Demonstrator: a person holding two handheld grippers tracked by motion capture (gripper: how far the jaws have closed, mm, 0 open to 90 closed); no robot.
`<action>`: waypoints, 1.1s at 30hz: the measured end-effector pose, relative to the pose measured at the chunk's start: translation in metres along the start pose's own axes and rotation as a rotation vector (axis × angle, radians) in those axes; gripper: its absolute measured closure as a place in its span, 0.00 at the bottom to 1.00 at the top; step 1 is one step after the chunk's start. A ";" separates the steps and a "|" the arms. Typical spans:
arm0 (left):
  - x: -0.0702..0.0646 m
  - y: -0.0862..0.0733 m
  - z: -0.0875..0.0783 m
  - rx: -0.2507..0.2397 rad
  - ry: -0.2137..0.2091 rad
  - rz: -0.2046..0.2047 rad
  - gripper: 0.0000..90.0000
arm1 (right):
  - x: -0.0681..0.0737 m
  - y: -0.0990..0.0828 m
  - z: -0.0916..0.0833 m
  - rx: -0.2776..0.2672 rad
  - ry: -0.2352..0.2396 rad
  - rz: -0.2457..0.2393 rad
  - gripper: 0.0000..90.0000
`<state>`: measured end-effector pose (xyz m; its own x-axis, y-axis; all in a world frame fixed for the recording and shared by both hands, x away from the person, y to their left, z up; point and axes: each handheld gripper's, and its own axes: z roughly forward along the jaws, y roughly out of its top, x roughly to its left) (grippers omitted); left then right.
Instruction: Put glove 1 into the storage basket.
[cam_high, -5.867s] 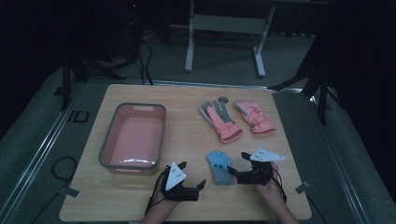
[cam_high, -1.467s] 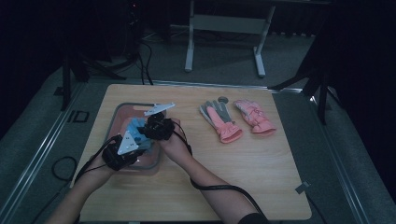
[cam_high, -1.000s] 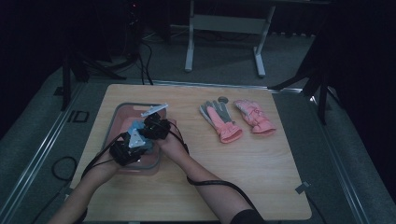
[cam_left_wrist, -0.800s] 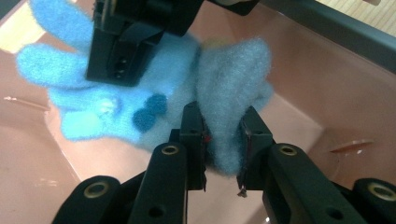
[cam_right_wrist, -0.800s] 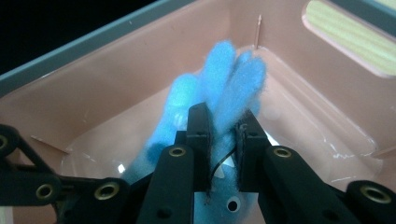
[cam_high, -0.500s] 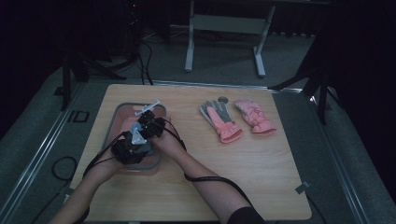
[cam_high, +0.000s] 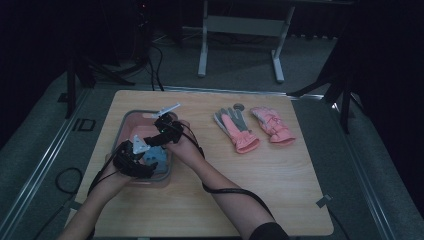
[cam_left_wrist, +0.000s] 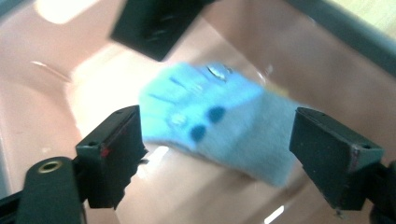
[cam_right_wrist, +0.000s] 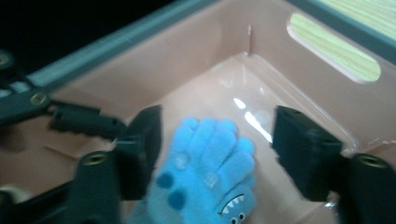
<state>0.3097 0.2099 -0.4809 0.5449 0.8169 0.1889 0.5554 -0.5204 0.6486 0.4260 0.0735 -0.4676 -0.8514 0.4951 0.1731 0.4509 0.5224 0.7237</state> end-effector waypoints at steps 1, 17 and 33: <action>0.003 -0.001 -0.005 -0.037 0.017 -0.036 0.15 | -0.001 0.000 -0.004 -0.005 0.010 0.004 0.30; -0.012 0.014 -0.025 -0.210 -0.020 -0.138 0.09 | -0.017 -0.025 -0.063 -0.116 0.038 -0.026 0.19; -0.086 0.051 -0.022 -0.292 -0.166 -0.054 0.10 | -0.042 -0.073 -0.136 -0.151 0.030 0.037 0.19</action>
<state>0.2776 0.1184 -0.4475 0.6278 0.7773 0.0418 0.3961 -0.3652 0.8425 0.3923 -0.0798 -0.4363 -0.8437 0.4896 0.2201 0.4387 0.3926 0.8084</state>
